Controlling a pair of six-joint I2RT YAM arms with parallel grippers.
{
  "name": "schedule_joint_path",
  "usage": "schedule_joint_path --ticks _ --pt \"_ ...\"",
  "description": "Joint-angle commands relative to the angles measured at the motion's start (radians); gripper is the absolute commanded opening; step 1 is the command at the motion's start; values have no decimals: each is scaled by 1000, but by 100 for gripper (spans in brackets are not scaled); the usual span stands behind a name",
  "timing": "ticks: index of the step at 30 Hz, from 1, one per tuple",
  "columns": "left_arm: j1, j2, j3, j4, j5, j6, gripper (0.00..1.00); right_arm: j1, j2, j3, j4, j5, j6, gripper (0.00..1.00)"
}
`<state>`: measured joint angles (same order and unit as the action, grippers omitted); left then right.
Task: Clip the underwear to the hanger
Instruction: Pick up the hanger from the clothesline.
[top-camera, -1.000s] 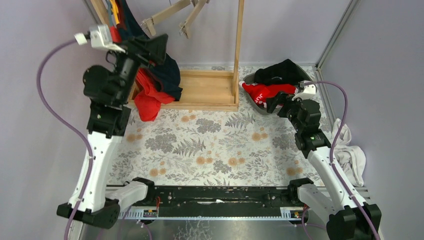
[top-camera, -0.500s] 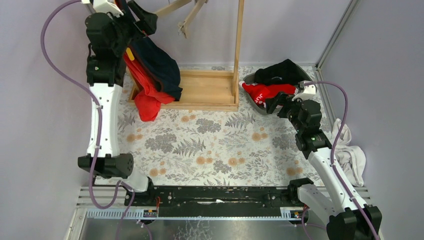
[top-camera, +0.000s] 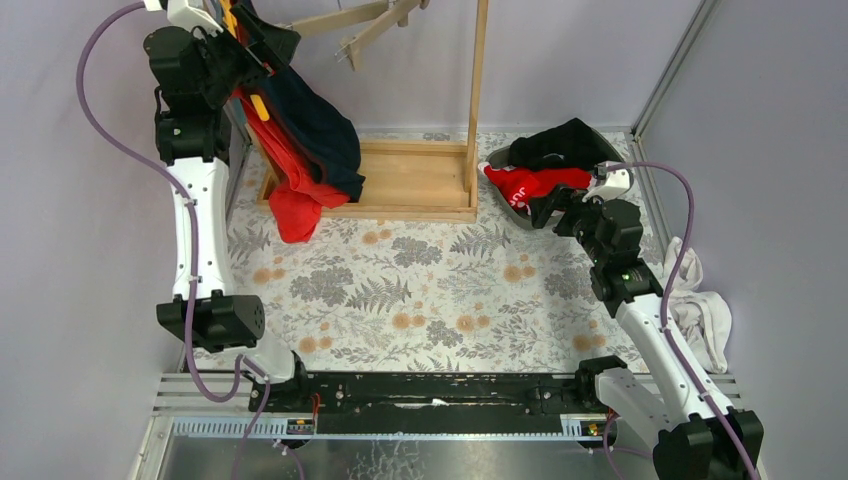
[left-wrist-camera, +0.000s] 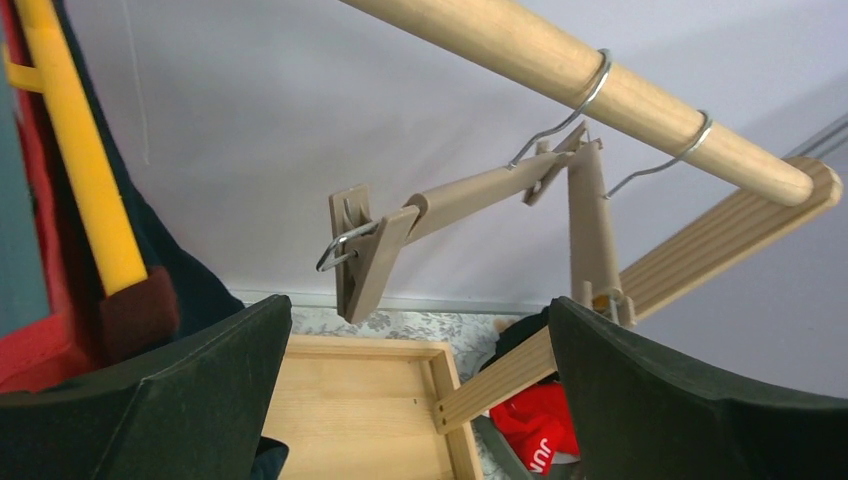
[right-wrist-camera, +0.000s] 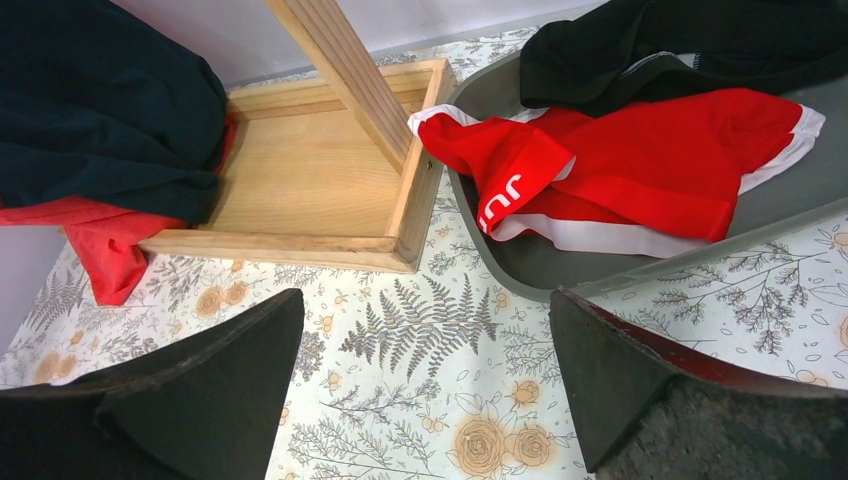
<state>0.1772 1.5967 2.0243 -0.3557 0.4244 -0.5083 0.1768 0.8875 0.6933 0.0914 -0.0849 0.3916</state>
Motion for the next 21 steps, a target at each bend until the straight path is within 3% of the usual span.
schedule_joint_path --ticks 1,21 --pt "20 17 -1 119 106 -49 100 5 3 29 33 -19 -16 99" --pt "22 -43 -140 372 225 -138 100 7 -6 18 35 -21 -17 99"
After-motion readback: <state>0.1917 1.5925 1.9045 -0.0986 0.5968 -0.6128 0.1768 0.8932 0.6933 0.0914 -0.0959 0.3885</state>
